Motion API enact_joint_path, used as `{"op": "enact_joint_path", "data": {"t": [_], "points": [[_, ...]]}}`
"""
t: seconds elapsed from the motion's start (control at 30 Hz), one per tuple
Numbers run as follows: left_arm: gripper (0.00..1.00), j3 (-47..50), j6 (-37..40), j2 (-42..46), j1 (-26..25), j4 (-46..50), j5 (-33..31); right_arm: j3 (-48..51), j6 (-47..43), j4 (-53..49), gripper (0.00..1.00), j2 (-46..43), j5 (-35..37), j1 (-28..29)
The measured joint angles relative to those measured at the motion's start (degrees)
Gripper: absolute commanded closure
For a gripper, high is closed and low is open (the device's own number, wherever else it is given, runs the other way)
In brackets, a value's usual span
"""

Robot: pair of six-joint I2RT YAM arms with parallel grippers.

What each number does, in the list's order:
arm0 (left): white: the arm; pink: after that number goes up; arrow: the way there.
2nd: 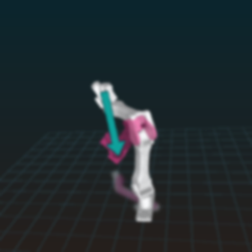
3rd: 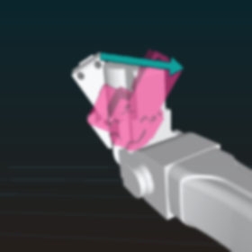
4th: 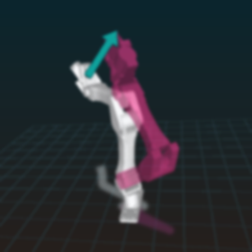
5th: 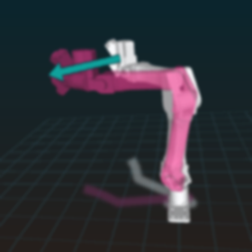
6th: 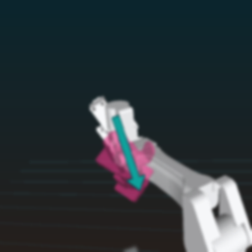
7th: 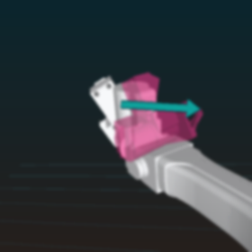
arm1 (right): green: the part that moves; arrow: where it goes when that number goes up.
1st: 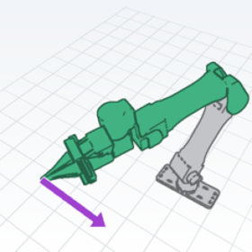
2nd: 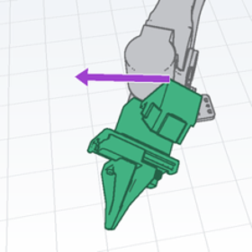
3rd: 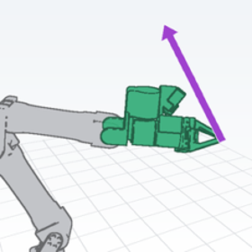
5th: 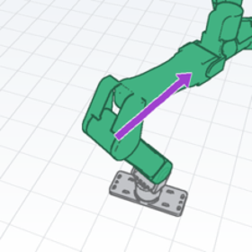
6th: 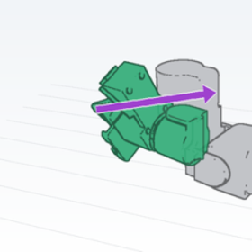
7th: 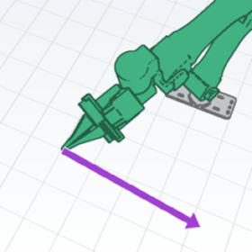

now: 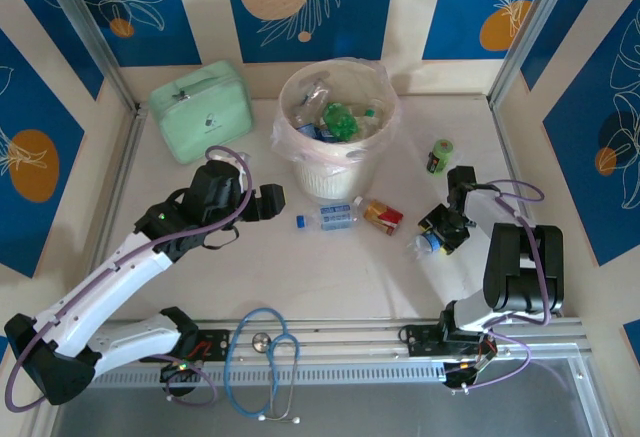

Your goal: Put the plastic bottles in the bin

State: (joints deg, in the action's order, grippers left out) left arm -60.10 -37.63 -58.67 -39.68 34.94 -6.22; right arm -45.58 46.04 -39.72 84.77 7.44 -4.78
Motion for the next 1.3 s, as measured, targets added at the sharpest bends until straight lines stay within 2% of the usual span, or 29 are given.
{"op": "enact_joint_path", "data": {"t": [0.33,0.6,0.83,1.13,1.3], "points": [[0.1,0.07,0.2,0.0,0.0,0.02,0.0,-0.79,-0.2,-5.64,0.46,-14.03,0.76,4.57],[0.1,0.07,0.2,0.0,0.0,0.02,-0.02,-14.82,-1.07,-12.7,0.46,-24.28,2.67,13.84],[0.1,0.07,0.2,0.02,0.0,0.02,-0.02,-28.04,-2.14,-15.13,0.46,-25.94,4.2,21.24],[0.1,0.76,0.2,0.33,0.0,0.04,0.0,-33.86,-4.22,-16.65,0.46,-26.47,6.97,30.99],[0.1,0.74,0.17,-0.04,0.0,0.02,0.0,-38.58,-6.27,-16.87,0.46,-24.83,8.92,34.18]]}}
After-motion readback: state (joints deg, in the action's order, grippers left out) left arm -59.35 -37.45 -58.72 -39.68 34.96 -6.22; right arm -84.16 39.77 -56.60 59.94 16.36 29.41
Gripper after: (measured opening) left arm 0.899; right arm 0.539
